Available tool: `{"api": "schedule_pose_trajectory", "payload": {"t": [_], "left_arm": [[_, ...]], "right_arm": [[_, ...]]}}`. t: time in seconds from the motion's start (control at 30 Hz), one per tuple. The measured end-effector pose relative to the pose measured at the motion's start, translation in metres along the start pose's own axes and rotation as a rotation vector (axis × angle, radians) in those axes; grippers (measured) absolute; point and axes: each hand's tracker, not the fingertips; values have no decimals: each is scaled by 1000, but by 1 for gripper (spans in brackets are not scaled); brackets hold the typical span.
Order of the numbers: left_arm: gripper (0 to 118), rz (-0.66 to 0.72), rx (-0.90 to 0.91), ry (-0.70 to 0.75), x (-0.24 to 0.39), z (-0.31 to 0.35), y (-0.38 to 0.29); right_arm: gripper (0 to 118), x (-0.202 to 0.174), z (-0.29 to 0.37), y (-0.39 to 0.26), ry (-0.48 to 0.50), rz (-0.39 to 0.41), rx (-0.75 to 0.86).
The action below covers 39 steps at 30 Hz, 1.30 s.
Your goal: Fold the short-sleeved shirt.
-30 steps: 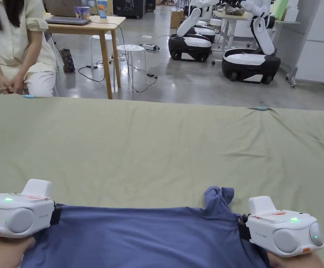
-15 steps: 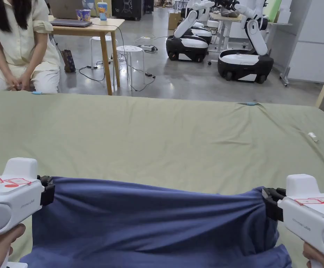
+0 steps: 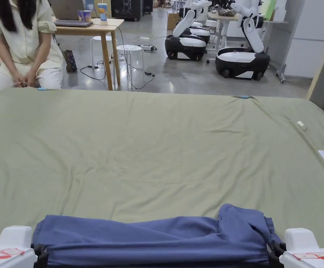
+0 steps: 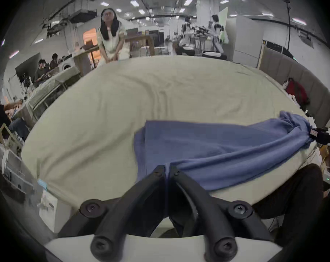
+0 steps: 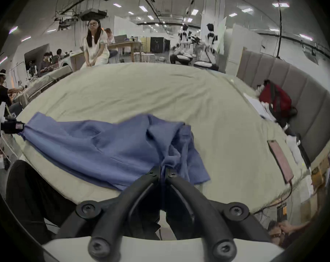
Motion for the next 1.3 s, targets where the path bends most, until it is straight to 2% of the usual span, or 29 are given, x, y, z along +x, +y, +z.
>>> {"api": "schedule_pose_trajectory", "payload": {"t": [0.07, 0.1, 0.13, 0.17, 0.2, 0.23, 0.27, 0.37, 0.43, 0.47, 0.5, 0.53, 0.57, 0.6, 0.63, 0.7, 0.83, 0.97, 1.07, 1.1, 1.13, 1.17, 1.2, 1.23, 1.3], "left_arm": [[4, 1, 28, 13, 3, 6, 0], [14, -18, 52, 30, 6, 13, 4], [33, -29, 83, 57, 10, 18, 9], [73, -34, 129, 77, 14, 25, 15], [95, -35, 190, 93, 20, 33, 23], [106, -38, 234, 99, 27, 39, 29], [104, -50, 287, 101, 35, 46, 37], [103, -64, 424, 95, 59, 49, 53], [94, -73, 492, 87, 74, 47, 57], [77, -70, 498, 84, 81, 45, 59], [54, -73, 492, 75, 84, 40, 58], [22, -87, 489, 63, 89, 36, 58], [0, -105, 478, 72, 95, 32, 57], [0, -129, 462, 91, 99, 27, 54], [0, -119, 473, 88, 101, 26, 52], [0, -104, 447, 35, 97, 23, 52], [0, -86, 451, 60, 79, 24, 47], [0, 56, 339, 18, 26, 23, 34], [0, 236, 269, -56, -26, 18, 12], [1, 302, 246, -98, -43, 15, 4], [18, 367, 238, -133, -57, 11, -2], [66, 449, 217, -183, -73, 7, -11], [99, 506, 170, -230, -86, 0, -17], [117, 555, 160, -272, -95, -4, -22], [116, 671, 161, -395, -110, -12, -33]], "right_arm": [[4, 2, 11, 9, 13, -20, 32], [10, 1, 17, 15, 34, -38, 63], [26, 0, 23, 20, 29, -45, 80], [62, 0, 29, 27, 9, -53, 108], [87, -4, 34, 35, 12, -55, 132], [103, -8, 38, 40, 16, -63, 167], [108, -15, 42, 47, 17, -75, 212], [107, -42, 48, 63, -2, -64, 306], [101, -59, 46, 68, -26, -40, 389], [88, -68, 45, 68, -32, -28, 419], [73, -74, 44, 68, -30, -23, 436], [52, -81, 41, 66, -26, -17, 446], [20, -85, 33, 63, -30, -11, 452], [2, -90, 31, 61, -38, -1, 456], [0, -93, 30, 59, -44, 2, 467], [0, -94, 30, 56, -43, -14, 491], [0, -95, 24, 55, -26, 1, 463], [0, -99, 22, 54, -12, -4, 447], [0, -108, 19, 54, 0, 7, 436], [0, -116, 23, 54, 4, 13, 437], [0, -120, 23, 54, 7, 19, 435], [0, -124, 23, 54, 11, 26, 433], [0, -127, 22, 54, 17, 31, 430], [0, -128, 22, 54, 21, 34, 429], [0, -133, 21, 56, 27, 45, 425]]}}
